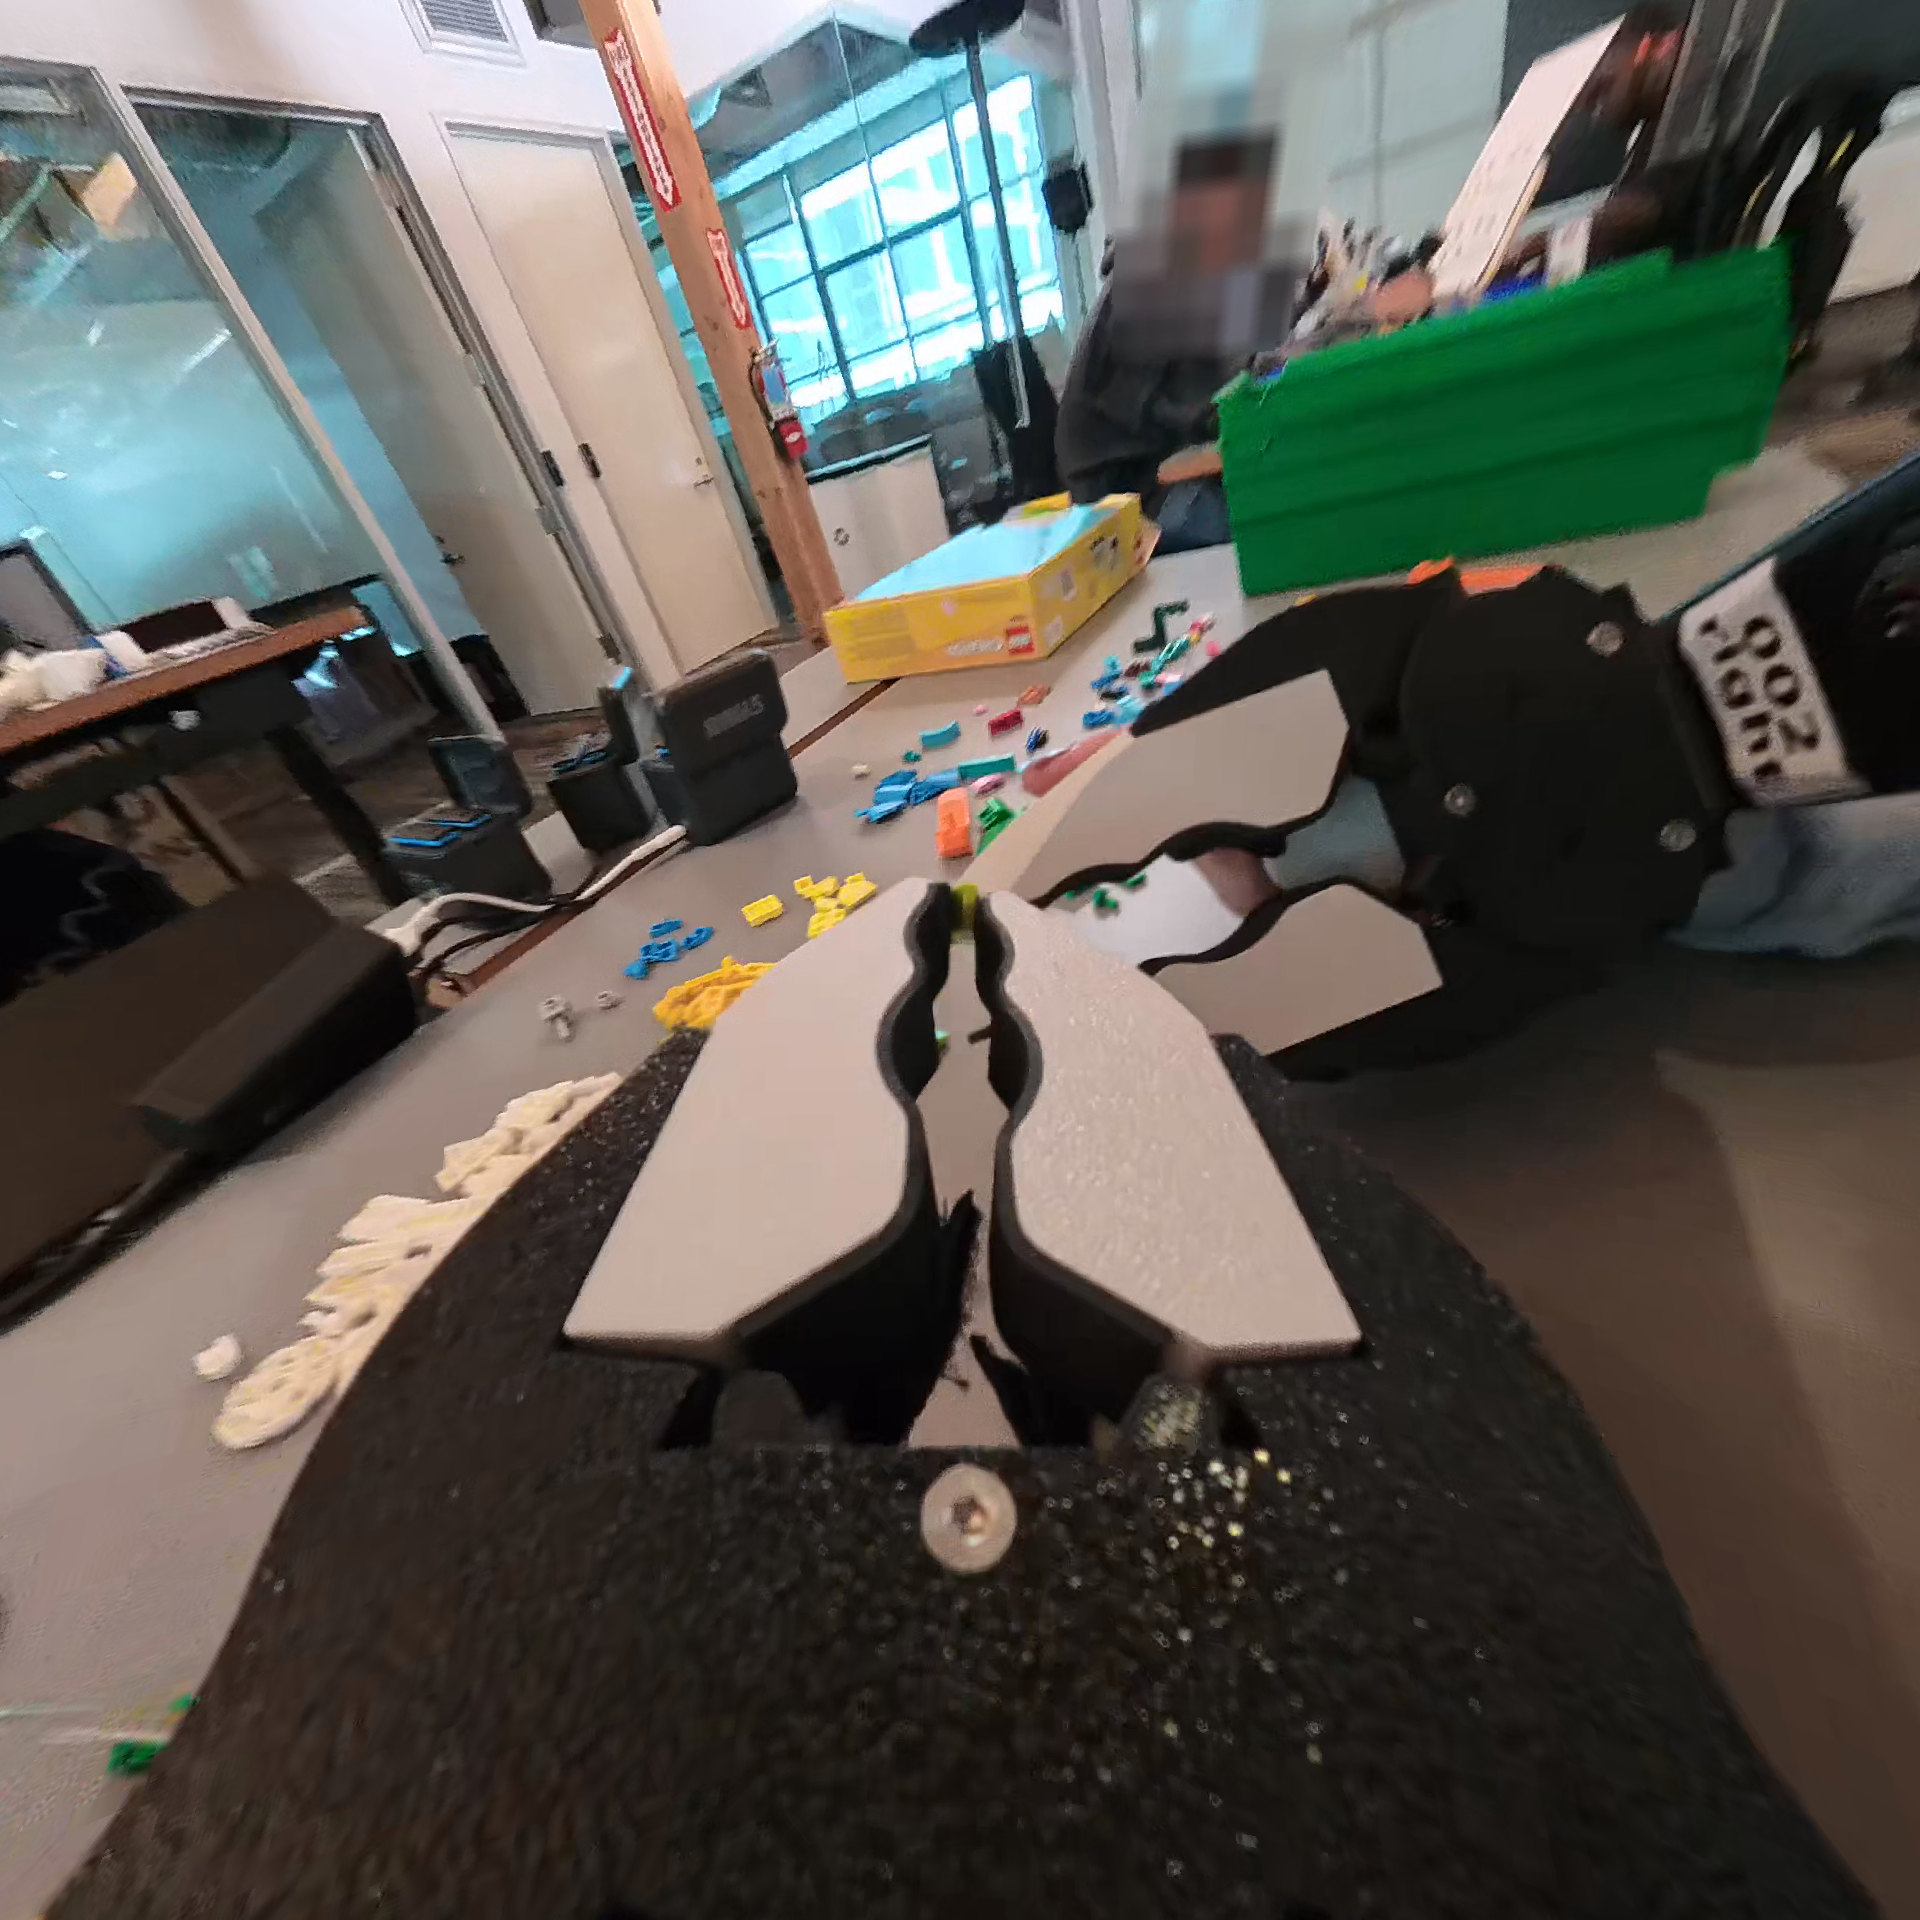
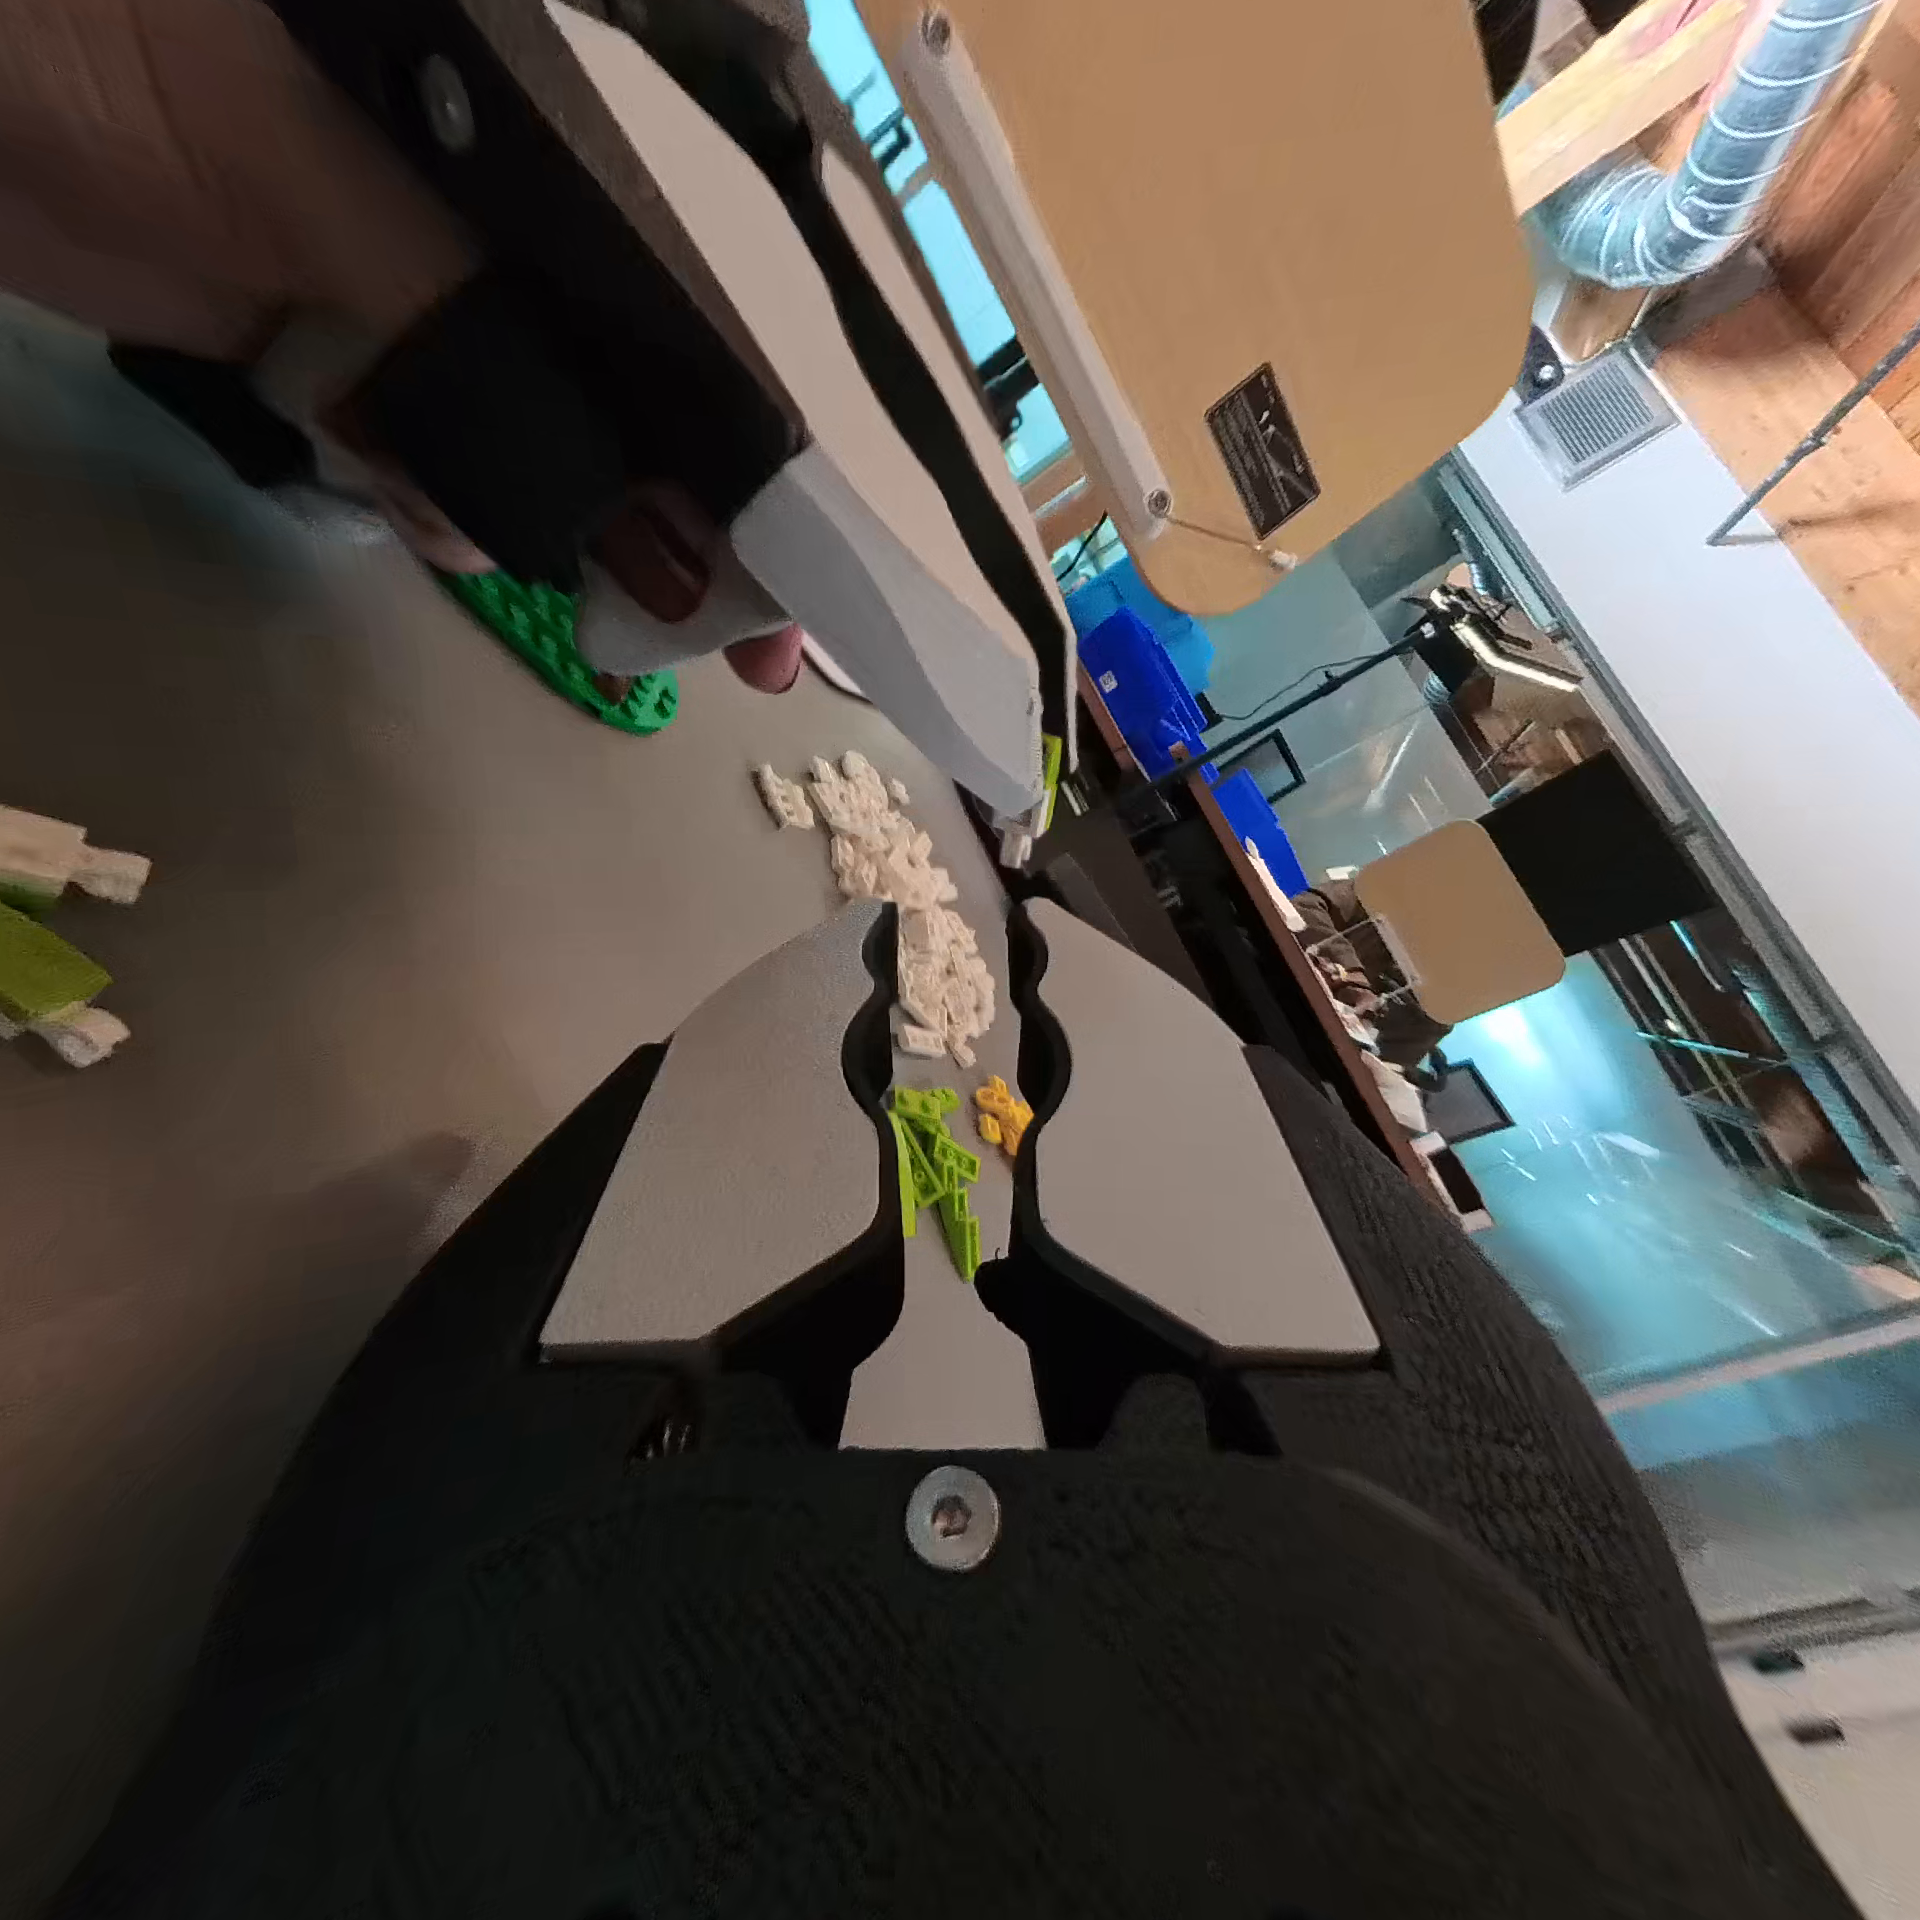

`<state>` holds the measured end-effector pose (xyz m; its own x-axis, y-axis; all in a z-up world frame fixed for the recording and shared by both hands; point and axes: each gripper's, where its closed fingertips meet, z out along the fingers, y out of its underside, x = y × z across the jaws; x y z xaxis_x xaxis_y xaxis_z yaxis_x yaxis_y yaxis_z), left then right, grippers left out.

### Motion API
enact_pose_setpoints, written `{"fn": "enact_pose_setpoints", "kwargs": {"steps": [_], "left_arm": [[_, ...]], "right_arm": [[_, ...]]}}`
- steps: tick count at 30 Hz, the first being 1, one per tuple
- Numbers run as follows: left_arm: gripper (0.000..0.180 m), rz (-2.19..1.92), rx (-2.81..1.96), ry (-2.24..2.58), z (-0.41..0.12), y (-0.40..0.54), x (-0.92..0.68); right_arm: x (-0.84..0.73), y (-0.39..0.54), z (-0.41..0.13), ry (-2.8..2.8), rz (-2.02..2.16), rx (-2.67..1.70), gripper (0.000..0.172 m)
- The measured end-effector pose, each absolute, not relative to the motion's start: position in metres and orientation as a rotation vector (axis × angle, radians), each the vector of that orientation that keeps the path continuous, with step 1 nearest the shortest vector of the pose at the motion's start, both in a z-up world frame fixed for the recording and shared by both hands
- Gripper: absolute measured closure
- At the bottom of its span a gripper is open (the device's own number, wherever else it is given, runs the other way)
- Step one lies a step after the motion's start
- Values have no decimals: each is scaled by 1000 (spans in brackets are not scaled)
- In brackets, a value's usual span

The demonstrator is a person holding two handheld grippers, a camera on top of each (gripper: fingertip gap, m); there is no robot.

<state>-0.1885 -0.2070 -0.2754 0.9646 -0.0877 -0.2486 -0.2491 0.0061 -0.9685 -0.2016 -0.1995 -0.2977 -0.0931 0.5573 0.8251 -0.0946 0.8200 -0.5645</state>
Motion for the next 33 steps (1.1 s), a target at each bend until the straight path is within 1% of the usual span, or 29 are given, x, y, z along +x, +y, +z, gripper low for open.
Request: {"fn": "enact_pose_setpoints", "kwargs": {"steps": [8,14,15,21,28,31,33], "left_arm": [[176,85,-1541,303,-275,-207,-182],[177,112,-1556,356,-281,-205,-176],[177,118,-1557,361,-281,-205,-175],[176,178,-1545,360,-281,-205,-178],[177,236,-1548,363,-282,-205,-181],[173,371,-1550,337,-281,-204,-193],[166,432,-1556,386,-283,-203,-190]], "right_arm": [[-198,-204,-290,-1533,573,-341,159],[-197,-205,-287,-1512,565,-324,159],[-197,-204,-287,-1507,556,-322,162],[-199,-201,-283,-1446,367,-245,165],[-200,-193,-280,-1416,299,-238,164],[-199,-189,-277,-1399,272,-239,165],[-200,-189,-278,-1401,243,-217,165]]}}
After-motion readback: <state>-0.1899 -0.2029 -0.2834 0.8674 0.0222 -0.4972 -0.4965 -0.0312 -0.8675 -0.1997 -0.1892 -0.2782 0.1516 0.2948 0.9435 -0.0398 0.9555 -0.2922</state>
